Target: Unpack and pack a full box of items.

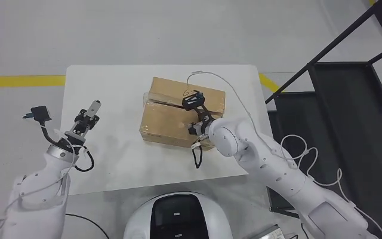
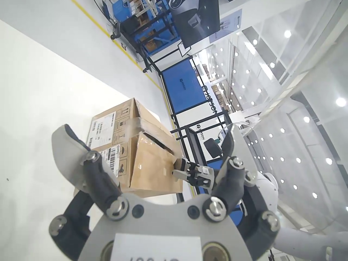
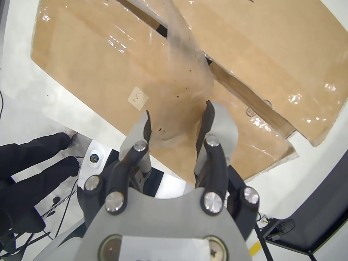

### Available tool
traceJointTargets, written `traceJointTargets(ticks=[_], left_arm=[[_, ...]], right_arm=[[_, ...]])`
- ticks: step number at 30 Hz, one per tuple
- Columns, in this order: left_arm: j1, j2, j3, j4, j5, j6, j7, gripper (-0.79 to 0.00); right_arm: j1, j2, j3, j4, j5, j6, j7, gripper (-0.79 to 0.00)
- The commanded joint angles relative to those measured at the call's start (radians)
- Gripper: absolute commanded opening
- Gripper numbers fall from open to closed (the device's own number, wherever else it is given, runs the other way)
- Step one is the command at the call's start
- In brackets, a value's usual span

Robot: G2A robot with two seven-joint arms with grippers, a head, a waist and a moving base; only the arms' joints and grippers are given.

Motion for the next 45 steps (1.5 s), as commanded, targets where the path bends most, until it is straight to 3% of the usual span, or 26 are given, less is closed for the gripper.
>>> traceJointTargets(ticks=[1,6,11,13,21,22,26,45], left_arm=[[-0.001,0.0,0.006,-0.001,0.001,0.001,0.0,0.0],[0.0,0.0,0.018,-0.007,0.007,0.005,-0.004,0.0],[0.004,0.001,0.027,-0.013,0.014,0.007,-0.007,0.0],[0.005,0.001,0.031,-0.015,0.016,0.009,-0.007,0.0],[0.007,0.002,0.04,-0.023,0.024,0.014,-0.007,0.0],[0.008,0.002,0.041,-0.023,0.026,0.015,-0.006,0.0],[0.013,0.003,0.045,-0.026,0.032,0.017,-0.011,0.0],[0.031,0.006,0.046,-0.035,0.041,0.017,-0.007,0.0]], right_arm=[[-0.01,0.003,0.013,-0.011,-0.009,-0.004,0.009,-0.585],[-0.036,0.01,0.063,-0.053,-0.002,-0.022,0.039,-0.582],[-0.056,0.019,0.129,-0.078,0.025,-0.05,0.075,-0.677],[-0.063,0.021,0.15,-0.082,0.044,-0.058,0.082,-0.785],[-0.081,0.022,0.207,-0.07,0.14,-0.077,0.092,-0.785],[-0.08,0.021,0.214,-0.067,0.161,-0.08,0.097,-0.748],[-0.073,0.021,0.237,-0.055,0.224,-0.095,0.12,-0.471],[-0.049,0.025,0.255,0.011,0.222,-0.126,0.133,-0.505]])
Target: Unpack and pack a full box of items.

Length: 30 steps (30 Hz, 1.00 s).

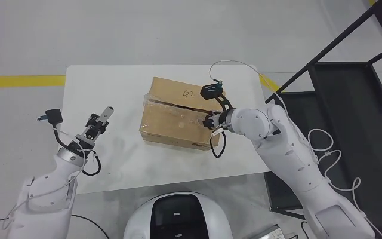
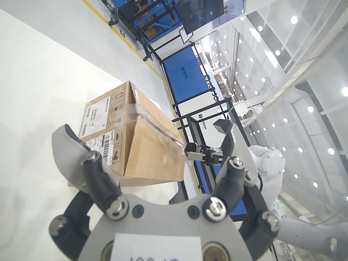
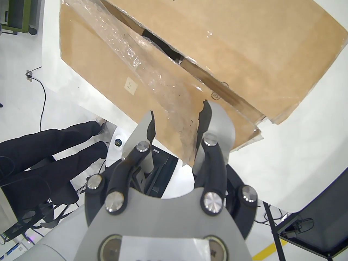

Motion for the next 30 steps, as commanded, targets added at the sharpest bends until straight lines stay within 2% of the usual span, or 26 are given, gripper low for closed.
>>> traceJointTargets(ticks=[1,5,6,7,18,30], left_arm=[[0.0,0.0,0.002,0.001,-0.001,0.0,-0.001,0.0],[-0.003,0.001,0.007,0.002,0.003,0.002,-0.003,0.0],[-0.004,0.001,0.008,0.002,0.003,0.002,-0.003,0.0],[-0.005,0.001,0.009,0.002,0.003,0.003,-0.003,0.0],[-0.022,0.002,0.025,0.01,0.011,0.01,-0.007,0.0],[-0.023,0.004,0.024,0.018,0.01,0.009,-0.003,0.0]], right_arm=[[-0.006,0.002,0.009,0.001,0.001,0.005,0.003,-0.52],[-0.024,0.007,0.037,-0.003,0.007,0.017,0.017,-0.699],[-0.03,0.009,0.043,-0.006,0.008,0.017,0.021,-0.763],[-0.036,0.01,0.051,-0.007,0.016,0.021,0.024,-0.785],[-0.08,0.018,0.097,-0.015,0.06,0.029,0.016,-0.785],[-0.034,0.019,0.159,0.008,0.237,0.036,0.035,-0.785]])
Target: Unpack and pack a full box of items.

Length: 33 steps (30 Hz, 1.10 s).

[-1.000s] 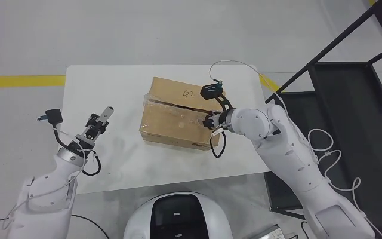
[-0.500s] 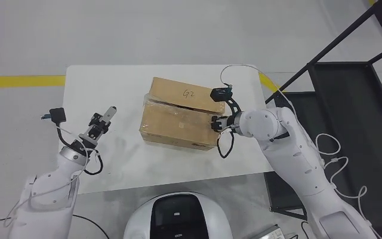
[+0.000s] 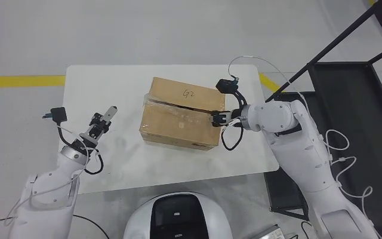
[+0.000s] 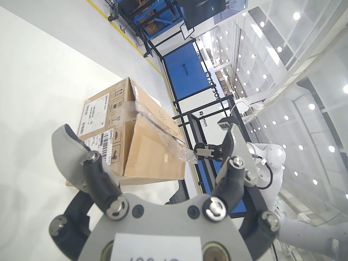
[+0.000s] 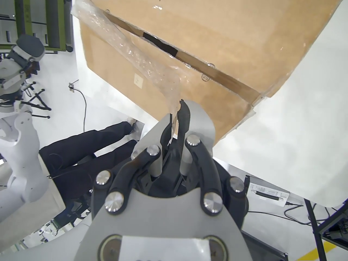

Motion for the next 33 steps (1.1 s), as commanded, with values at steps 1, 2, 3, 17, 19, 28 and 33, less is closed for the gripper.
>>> traceJointTargets(ticks=[1,2,3,17,19,28,33], left_arm=[[0.002,0.0,-0.002,0.0,0.0,0.001,0.002,0.0],[0.003,0.001,-0.002,0.0,-0.001,0.001,0.002,0.0],[0.004,0.001,-0.003,0.001,-0.001,0.001,0.002,0.0],[-0.006,0.002,0.004,0.013,-0.006,0.002,-0.001,0.0],[-0.008,0.003,0.005,0.014,-0.006,0.002,-0.003,0.0],[-0.003,0.005,-0.005,0.016,-0.008,0.005,-0.006,0.0],[-0.005,0.006,0.0,0.018,-0.007,0.005,-0.007,0.0]], right_arm=[[0.008,0.0,0.006,0.008,0.028,-0.003,-0.002,-0.785],[0.011,-0.001,0.011,0.013,0.059,0.001,-0.004,-0.785],[0.016,-0.001,0.015,0.015,0.072,0.002,-0.005,-0.785],[0.092,0.002,0.053,0.084,0.184,-0.001,-0.071,-0.785],[0.104,0.004,0.046,0.107,0.145,-0.011,-0.08,-0.785],[0.118,0.012,0.041,0.143,0.101,0.007,-0.084,-0.785],[0.099,0.021,0.063,0.143,0.092,0.027,-0.075,-0.785]])
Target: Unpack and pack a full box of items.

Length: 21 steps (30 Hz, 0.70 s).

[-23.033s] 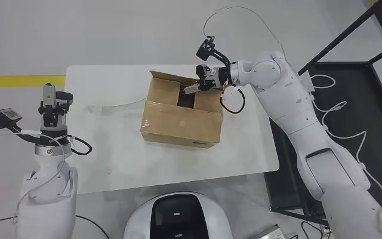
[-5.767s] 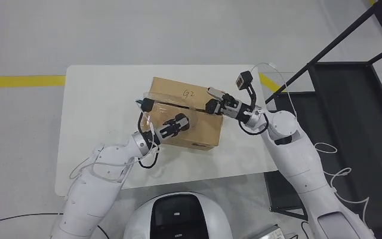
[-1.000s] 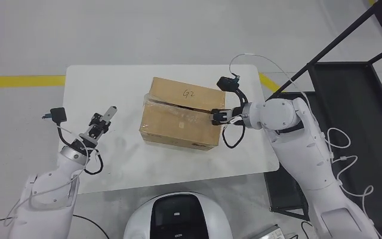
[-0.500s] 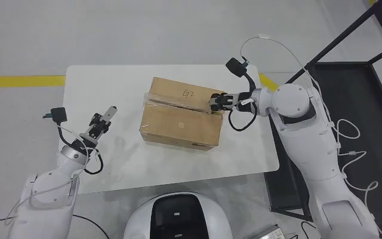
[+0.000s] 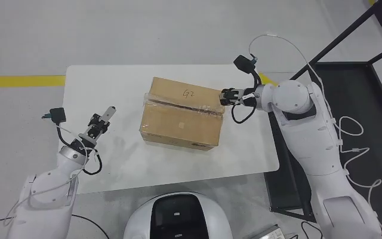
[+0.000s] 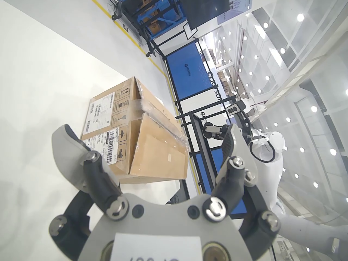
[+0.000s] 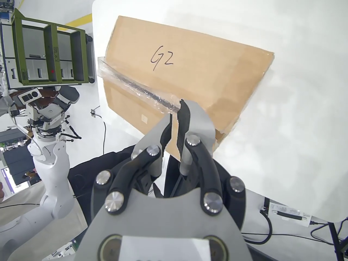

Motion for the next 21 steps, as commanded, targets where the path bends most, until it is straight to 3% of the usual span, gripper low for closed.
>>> traceJointTargets(ticks=[1,2,5,6,14,21], left_arm=[[-0.002,0.0,0.005,0.002,0.001,0.0,-0.001,0.0],[-0.004,0.0,0.007,0.003,0.001,0.0,-0.002,0.0],[-0.008,0.0,0.012,0.008,0.002,0.0,-0.002,0.0],[-0.01,0.0,0.013,0.009,0.002,0.0,-0.002,0.0],[-0.016,0.001,0.02,0.014,0.01,-0.002,-0.006,0.0],[-0.007,0.003,0.012,0.01,0.012,-0.001,-0.005,0.0]], right_arm=[[-0.012,0.004,0.006,0.002,-0.002,0.012,0.016,-0.785],[-0.021,0.006,0.008,0.001,-0.008,0.016,0.029,-0.785],[-0.053,0.011,0.011,-0.002,-0.002,0.028,0.045,-0.625],[-0.063,0.011,0.008,-0.002,-0.001,0.027,0.041,-0.502],[-0.084,0.008,-0.038,0.044,-0.024,0.023,-0.041,-0.44],[-0.074,0.003,-0.055,0.062,0.023,0.027,-0.073,-0.446]])
